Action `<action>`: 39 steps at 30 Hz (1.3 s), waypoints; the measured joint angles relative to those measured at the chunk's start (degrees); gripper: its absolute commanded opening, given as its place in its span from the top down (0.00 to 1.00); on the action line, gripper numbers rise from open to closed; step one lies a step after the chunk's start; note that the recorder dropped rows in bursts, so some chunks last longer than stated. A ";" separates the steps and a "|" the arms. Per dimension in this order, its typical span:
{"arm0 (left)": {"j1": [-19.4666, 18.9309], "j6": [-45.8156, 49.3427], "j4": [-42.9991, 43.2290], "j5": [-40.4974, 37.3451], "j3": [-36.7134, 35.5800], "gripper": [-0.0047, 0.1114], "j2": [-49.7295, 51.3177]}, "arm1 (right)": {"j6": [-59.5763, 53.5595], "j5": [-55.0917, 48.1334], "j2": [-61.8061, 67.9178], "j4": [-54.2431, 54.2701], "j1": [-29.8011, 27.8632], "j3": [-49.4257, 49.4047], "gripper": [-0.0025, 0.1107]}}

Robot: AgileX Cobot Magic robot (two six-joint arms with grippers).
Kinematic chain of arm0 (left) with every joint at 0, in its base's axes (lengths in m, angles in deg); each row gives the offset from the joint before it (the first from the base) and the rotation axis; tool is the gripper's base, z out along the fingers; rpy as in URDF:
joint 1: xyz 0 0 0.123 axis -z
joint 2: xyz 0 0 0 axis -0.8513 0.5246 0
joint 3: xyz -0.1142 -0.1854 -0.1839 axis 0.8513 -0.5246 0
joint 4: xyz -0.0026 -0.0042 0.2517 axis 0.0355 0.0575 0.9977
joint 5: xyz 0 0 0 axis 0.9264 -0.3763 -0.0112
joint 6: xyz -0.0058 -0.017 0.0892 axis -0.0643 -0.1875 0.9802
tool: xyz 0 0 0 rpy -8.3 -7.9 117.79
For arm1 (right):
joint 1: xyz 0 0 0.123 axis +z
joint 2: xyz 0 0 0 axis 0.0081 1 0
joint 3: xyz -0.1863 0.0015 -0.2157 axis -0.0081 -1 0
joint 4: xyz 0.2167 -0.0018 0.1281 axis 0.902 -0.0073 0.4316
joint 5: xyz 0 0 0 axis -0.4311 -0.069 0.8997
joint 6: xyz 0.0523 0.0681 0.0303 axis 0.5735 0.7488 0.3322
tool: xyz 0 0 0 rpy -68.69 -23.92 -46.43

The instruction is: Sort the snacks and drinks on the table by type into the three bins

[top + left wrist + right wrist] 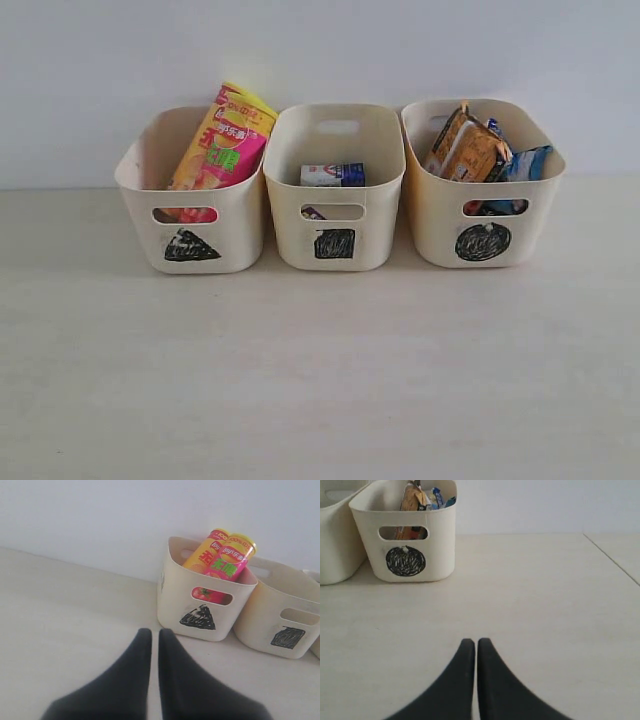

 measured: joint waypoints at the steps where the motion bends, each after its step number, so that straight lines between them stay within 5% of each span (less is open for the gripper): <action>1: 0.00 0.00 0.00 0.00 0.00 0.92 0.00 | -0.60 -0.26 0.00 0.00 0.00 -0.02 0.98; 39: 0.00 0.00 0.00 0.00 0.00 0.92 0.00 | -1.74 -0.83 0.00 0.22 0.00 -0.25 0.98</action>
